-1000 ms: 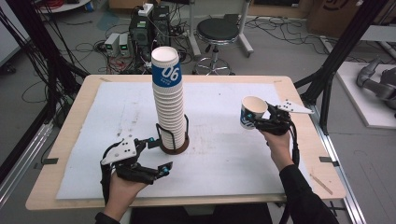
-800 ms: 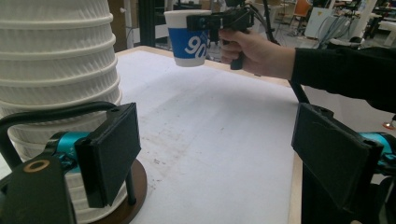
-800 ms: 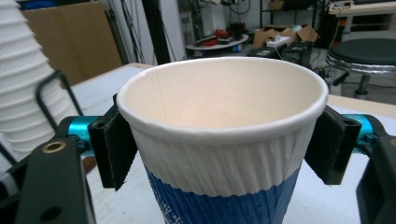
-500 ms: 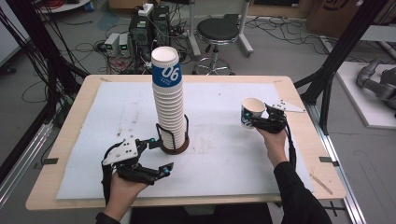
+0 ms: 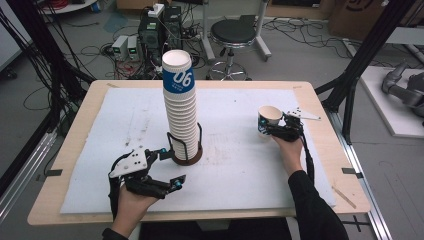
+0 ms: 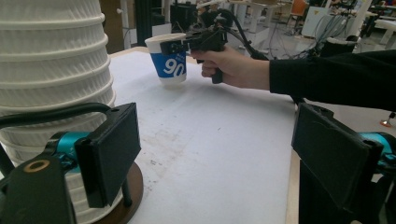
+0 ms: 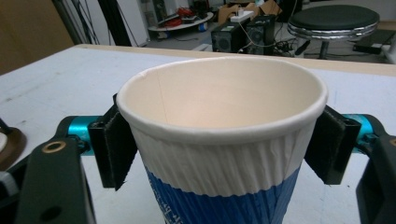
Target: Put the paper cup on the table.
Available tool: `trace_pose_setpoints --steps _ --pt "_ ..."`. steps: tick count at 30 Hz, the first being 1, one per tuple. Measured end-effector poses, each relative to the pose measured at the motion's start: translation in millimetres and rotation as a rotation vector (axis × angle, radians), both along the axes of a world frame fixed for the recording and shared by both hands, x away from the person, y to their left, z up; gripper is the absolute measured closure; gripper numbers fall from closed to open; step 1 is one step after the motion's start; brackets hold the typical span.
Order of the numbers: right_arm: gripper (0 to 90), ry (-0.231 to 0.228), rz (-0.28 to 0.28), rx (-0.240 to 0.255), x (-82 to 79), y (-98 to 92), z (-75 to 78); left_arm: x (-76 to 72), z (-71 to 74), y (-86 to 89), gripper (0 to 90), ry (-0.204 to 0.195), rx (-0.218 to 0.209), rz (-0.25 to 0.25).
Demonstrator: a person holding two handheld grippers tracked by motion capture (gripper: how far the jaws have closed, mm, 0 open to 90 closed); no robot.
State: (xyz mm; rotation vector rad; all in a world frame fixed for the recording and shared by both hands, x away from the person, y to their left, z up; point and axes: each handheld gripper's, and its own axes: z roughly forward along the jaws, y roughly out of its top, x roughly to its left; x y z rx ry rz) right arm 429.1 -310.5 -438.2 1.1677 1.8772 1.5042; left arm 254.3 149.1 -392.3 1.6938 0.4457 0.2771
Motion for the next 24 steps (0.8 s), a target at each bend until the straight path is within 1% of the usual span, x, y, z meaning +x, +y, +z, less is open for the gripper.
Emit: trace_pose_setpoints --steps 2,4,5,8,12,13,16,18,21,22,24 --pt "22.3 0.01 -0.002 -0.002 1.8 -0.3 -2.3 0.0 -0.1 0.1 15.4 0.0 0.001 0.001" --pt "22.3 0.019 -0.008 -0.018 2.3 0.2 -3.7 -0.2 0.1 0.3 15.4 -0.001 0.001 -0.001" --pt "22.3 0.021 -0.008 -0.018 2.2 0.5 -3.9 -0.4 0.1 0.3 15.5 -0.002 0.0 0.001" --pt "22.3 0.021 -0.009 -0.03 1.7 1.0 -3.3 -0.3 0.2 0.2 15.5 -0.002 0.001 0.0" --pt "22.2 0.03 -0.014 -0.04 0.2 0.7 -1.8 0.0 0.3 -0.4 15.4 -0.004 0.004 -0.004" --pt "22.1 0.038 -0.016 -0.043 -0.8 1.3 -1.1 0.0 0.3 -0.8 15.4 -0.003 0.003 -0.002" --pt "21.8 0.041 -0.009 -0.068 -3.6 2.4 1.1 0.0 0.4 -1.5 15.5 -0.005 0.004 -0.004" --pt "21.8 0.038 -0.008 -0.074 -5.8 3.0 1.2 -0.2 0.7 -2.1 15.4 -0.004 0.004 -0.004" --pt "21.7 0.033 -0.014 -0.068 -10.5 2.8 -0.5 0.1 0.9 -2.5 15.4 -0.007 0.006 -0.006" --pt "21.7 0.024 -0.015 -0.071 -11.1 2.1 -1.1 -0.1 1.0 -3.0 15.4 -0.004 0.006 -0.007" --pt "21.3 0.028 -0.022 -0.068 -14.2 1.6 -1.9 0.2 0.9 -3.6 15.5 -0.006 0.007 -0.01"
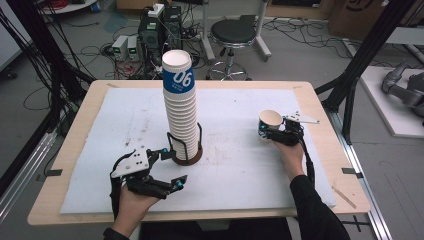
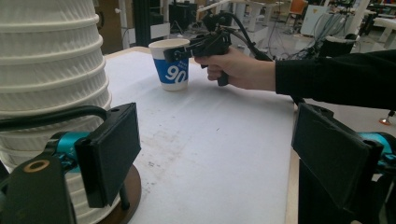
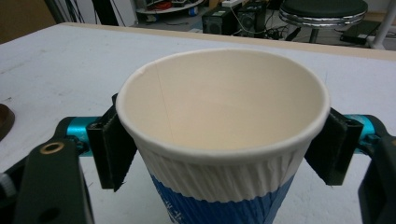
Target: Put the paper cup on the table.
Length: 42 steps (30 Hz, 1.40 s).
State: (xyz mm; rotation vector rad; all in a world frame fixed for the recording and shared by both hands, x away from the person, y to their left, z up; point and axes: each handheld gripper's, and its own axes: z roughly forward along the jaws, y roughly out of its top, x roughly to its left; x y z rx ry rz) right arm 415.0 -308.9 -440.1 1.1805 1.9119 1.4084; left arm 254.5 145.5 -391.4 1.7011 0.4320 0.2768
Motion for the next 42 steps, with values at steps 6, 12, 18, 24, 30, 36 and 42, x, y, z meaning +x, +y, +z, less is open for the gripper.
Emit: trace_pose_setpoints --steps 6,12,18,24,30,36,42 --pt "19.8 0.017 -0.016 -0.012 -5.4 -1.0 0.5 -0.3 0.5 -1.8 15.4 0.0 0.0 -0.002" --pt "19.1 0.027 -0.022 -0.018 -8.4 -1.4 0.3 0.1 0.6 -2.5 15.4 -0.001 0.003 -0.003" --pt "18.4 0.038 -0.016 -0.026 -11.3 -1.3 -0.5 0.9 0.5 -3.2 15.4 0.001 0.002 -0.005" --pt "14.8 0.044 -0.036 -0.082 -12.7 2.8 -1.6 1.5 0.8 -4.0 15.4 -0.002 0.004 -0.007" --pt "13.6 0.038 -0.063 -0.12 -16.6 4.7 1.3 1.9 0.7 -4.1 15.4 0.001 0.005 -0.01" --pt "13.6 0.046 -0.058 -0.136 -22.6 5.8 5.7 2.3 0.6 -4.7 15.4 0.001 0.004 -0.017" --pt "13.7 0.053 -0.081 -0.146 -30.2 0.5 9.6 2.7 0.5 -4.9 15.4 0.003 0.007 -0.019"
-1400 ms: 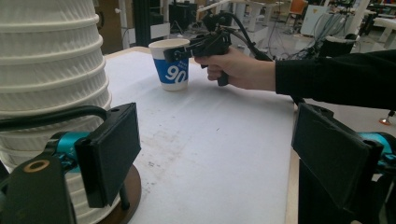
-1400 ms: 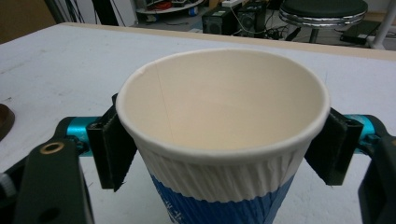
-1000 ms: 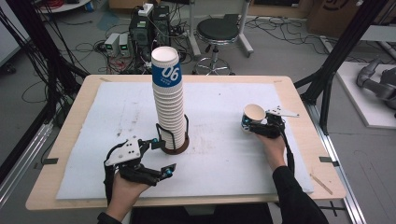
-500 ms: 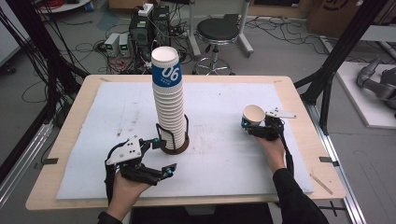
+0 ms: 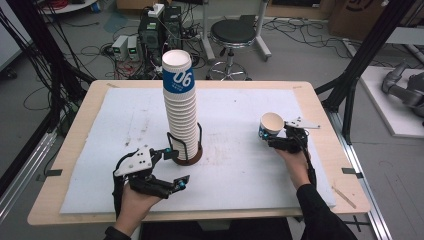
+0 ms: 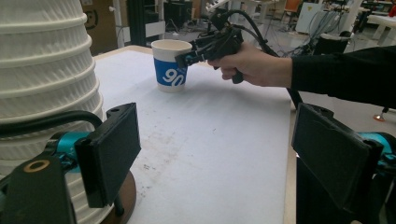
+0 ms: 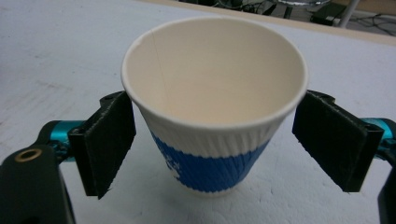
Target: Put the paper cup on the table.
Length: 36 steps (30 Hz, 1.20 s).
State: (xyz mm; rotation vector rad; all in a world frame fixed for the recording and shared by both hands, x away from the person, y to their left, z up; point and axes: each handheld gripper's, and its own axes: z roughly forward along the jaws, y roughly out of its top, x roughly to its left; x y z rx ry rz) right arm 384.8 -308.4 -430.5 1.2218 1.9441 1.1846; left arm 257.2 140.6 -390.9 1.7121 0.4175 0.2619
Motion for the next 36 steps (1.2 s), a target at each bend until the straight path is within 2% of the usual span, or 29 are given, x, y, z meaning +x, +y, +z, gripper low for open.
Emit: trace_pose_setpoints --steps 2,9,14,16,20,26,36 --pt "13.6 0.025 -0.007 0.007 -1.4 -3.2 0.0 0.0 0.5 -0.2 15.4 -0.003 0.002 -0.003" --pt "13.7 0.041 0.008 -0.004 -16.3 -9.5 4.5 0.3 0.8 -1.3 15.4 -0.002 -0.003 -0.004" --pt "13.7 0.066 0.043 0.044 -29.8 -18.7 11.8 0.5 0.8 -1.1 15.4 -0.002 -0.006 -0.006" --pt "13.6 0.059 0.069 0.056 -36.6 -22.2 15.3 1.1 0.5 -0.8 15.5 -0.004 0.0 -0.008" --pt "13.7 0.036 0.131 0.097 -50.6 -24.9 24.9 1.1 0.7 -1.3 15.4 -0.003 0.0 -0.008" --pt "13.8 -0.005 0.264 0.129 -69.2 -13.6 41.3 1.0 1.0 -1.3 15.4 0.0 -0.001 -0.007" --pt "14.6 -0.129 0.494 0.187 -87.9 15.4 69.5 -0.9 3.0 -1.5 15.5 0.003 -0.006 -0.009"
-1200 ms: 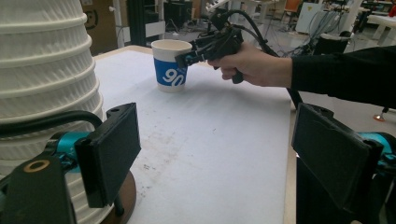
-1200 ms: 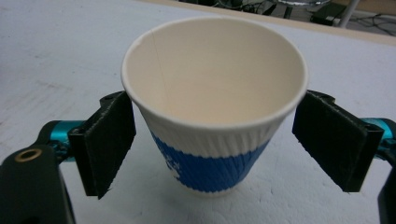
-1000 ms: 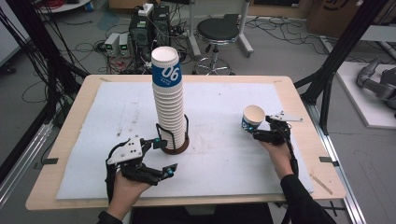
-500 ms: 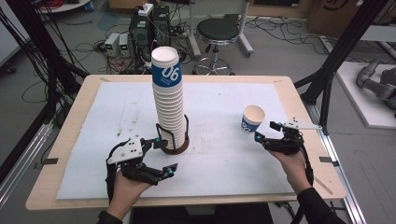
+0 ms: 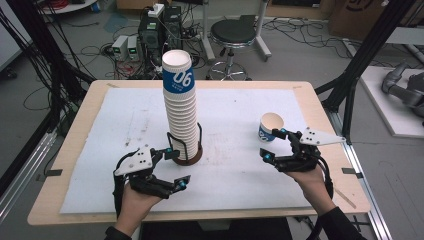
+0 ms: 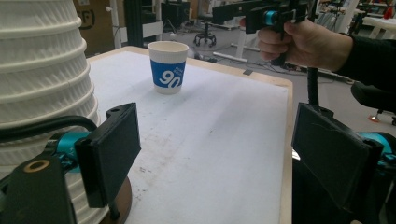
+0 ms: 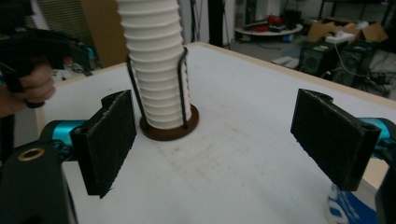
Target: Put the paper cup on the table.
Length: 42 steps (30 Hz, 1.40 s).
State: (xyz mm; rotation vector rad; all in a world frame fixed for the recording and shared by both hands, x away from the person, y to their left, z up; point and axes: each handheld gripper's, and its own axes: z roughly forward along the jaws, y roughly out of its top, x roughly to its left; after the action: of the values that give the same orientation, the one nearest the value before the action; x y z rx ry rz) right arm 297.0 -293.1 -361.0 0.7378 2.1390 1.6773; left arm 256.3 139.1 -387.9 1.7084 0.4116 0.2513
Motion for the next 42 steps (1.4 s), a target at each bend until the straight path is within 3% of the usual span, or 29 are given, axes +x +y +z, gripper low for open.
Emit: trace_pose_setpoints --steps 7,13,15,20,27,35,42 --pt "14.6 -0.028 0.124 0.053 -5.1 19.1 12.2 0.0 3.2 0.3 15.4 0.006 -0.011 0.002" --pt "14.6 -0.037 0.18 0.055 -6.5 26.5 16.3 3.2 9.8 -0.8 15.4 0.008 -0.03 -0.006" --pt "14.6 -0.038 0.19 0.053 -6.8 25.4 18.2 4.3 11.6 -1.4 15.4 0.018 -0.036 -0.018" --pt "14.6 -0.045 0.211 0.063 -9.1 19.7 26.9 1.5 18.1 -3.9 15.4 -0.017 -0.05 -0.007" --pt "14.7 -0.064 0.235 0.073 -15.8 15.9 36.0 0.3 20.5 -7.1 15.4 -0.019 -0.049 -0.023" --pt "14.6 -0.057 0.259 0.073 -15.4 16.0 35.2 -1.1 23.1 -2.3 15.4 -0.02 -0.077 -0.022" --pt "14.6 -0.05 0.254 0.066 -14.0 15.2 33.2 -0.9 23.1 -0.9 15.4 -0.018 -0.077 -0.014"
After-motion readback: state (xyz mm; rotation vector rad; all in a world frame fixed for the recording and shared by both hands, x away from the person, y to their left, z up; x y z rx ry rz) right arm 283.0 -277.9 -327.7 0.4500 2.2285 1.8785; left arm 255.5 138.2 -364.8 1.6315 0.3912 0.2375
